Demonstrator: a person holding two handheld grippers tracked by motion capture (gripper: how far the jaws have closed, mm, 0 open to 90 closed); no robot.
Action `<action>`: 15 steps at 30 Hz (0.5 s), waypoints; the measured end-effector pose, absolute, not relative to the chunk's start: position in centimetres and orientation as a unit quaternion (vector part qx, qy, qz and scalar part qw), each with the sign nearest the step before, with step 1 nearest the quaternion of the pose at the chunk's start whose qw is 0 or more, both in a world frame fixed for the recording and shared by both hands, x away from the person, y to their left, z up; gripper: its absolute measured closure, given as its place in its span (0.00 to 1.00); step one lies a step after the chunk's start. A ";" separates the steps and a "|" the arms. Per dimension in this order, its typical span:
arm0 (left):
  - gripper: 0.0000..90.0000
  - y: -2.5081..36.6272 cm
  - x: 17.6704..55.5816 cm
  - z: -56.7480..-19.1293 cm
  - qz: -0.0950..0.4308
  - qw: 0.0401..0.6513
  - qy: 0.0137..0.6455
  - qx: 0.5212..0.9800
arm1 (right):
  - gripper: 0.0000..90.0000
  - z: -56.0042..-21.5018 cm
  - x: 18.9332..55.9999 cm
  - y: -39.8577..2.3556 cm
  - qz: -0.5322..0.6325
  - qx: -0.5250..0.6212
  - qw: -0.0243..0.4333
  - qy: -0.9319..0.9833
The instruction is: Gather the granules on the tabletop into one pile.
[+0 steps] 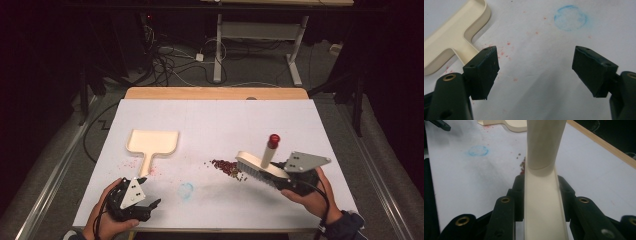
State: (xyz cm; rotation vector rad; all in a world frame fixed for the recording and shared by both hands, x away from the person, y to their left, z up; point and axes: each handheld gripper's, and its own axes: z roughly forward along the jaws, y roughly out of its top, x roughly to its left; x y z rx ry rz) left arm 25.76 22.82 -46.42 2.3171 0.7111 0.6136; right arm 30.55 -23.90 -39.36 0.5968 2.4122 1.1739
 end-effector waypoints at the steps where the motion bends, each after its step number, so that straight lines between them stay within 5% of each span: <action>1: 0.23 22.8 25.8 -46.4 0.233 0.315 0.270 0.880 | 0.75 -39.4 30.1 -24.4 0.417 0.220 0.194 0.861; 15: 0.23 22.3 25.9 -46.6 0.225 0.308 0.266 0.885 | 0.75 -42.1 29.7 -24.5 0.391 0.232 0.150 0.878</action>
